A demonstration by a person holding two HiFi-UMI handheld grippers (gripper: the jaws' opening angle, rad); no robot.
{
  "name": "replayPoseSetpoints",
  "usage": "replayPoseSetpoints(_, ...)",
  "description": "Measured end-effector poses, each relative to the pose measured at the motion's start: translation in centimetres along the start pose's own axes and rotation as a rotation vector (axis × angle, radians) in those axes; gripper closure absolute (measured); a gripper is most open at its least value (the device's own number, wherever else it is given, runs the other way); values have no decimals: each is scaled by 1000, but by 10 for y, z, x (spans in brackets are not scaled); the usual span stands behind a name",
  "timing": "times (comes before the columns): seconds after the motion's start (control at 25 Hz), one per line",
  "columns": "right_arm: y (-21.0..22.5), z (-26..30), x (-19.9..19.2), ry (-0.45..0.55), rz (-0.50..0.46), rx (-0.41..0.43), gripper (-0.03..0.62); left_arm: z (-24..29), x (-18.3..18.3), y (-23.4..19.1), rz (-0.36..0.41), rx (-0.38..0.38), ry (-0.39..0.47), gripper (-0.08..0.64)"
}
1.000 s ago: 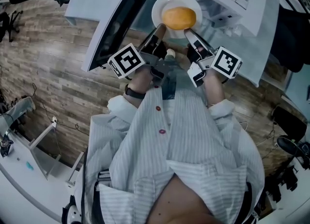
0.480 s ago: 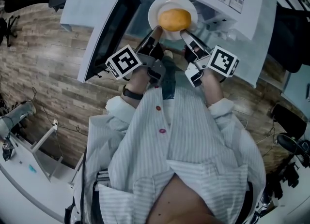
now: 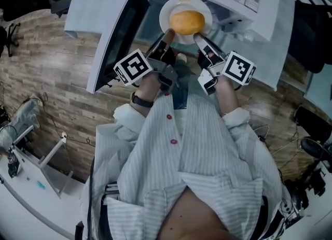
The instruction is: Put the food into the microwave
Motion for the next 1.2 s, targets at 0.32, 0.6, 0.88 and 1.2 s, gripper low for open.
replayPoseSetpoints(0.32, 13, 7, 7, 37, -29, -12, 540, 18, -3, -14, 10, 9, -59, 543)
replayPoseSetpoints(0.6, 33, 15, 6, 30, -48, -111, 518, 27, -2, -27, 49, 38, -91, 541)
replayPoseSetpoints(0.88, 46, 32, 12, 31, -99, -156, 505, 40, 5, -46, 77, 63, -118, 534)
replayPoseSetpoints(1.2, 54, 48, 24, 69, -201, -202, 489, 60, 11, -63, 182, 76, -177, 515)
Point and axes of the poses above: the fingertips, and each gripper's own axes: z forward along the fingers, y to its right, x out of its top, the point moved 5 cm from there along -z, backward along the fingers, and after that the axes turned 8 degrees about -x, right-handed, at the moved point
